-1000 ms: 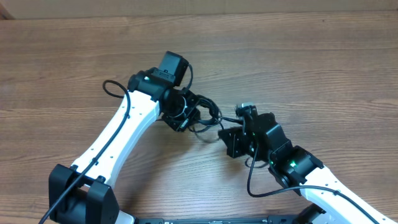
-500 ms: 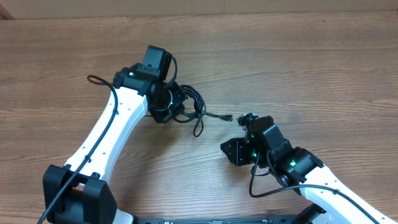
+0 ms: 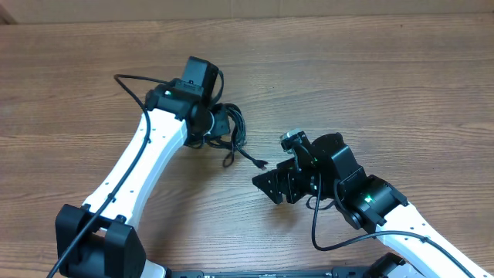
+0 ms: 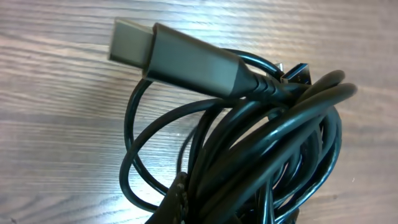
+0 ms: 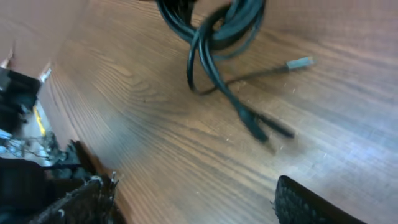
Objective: Untangle cables
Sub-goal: 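Grasp a loop of the cable with the right gripper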
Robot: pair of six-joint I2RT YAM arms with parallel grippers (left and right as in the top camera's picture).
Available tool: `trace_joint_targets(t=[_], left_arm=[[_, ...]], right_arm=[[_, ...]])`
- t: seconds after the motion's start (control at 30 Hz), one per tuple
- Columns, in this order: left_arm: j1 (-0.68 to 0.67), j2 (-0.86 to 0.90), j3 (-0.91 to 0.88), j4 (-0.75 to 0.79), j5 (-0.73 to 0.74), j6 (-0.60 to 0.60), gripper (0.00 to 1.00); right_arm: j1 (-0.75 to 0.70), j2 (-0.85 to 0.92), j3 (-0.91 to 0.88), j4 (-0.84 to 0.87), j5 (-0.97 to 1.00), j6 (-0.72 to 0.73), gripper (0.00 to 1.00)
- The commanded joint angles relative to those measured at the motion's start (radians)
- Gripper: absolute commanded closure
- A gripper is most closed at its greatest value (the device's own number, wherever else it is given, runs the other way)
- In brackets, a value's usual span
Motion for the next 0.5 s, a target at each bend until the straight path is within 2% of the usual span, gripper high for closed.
trace_joint_targets(t=[0.0,0.2,0.33,0.47], left_arm=[[-0.039,-0.001,0.013,0.013,0.074,0.071,0.96],[-0.069,-0.001,0.014,0.015,0.15,-0.119,0.96],[-0.071,-0.001,0.025,0.015,0.2,-0.173,0.96],[-0.071,-0.001,0.045,0.015,0.233,-0.178,0.96]], right_arm=[[0.0,-0.009,0.02,0.031,0.079,-0.086,0.18],[0.0,-0.001,0.02,0.093,0.198,-0.086,0.17],[0.006,0.019,0.02,0.123,0.208,-0.1,0.16],[0.052,0.067,0.02,0.129,0.253,-0.164,0.16]])
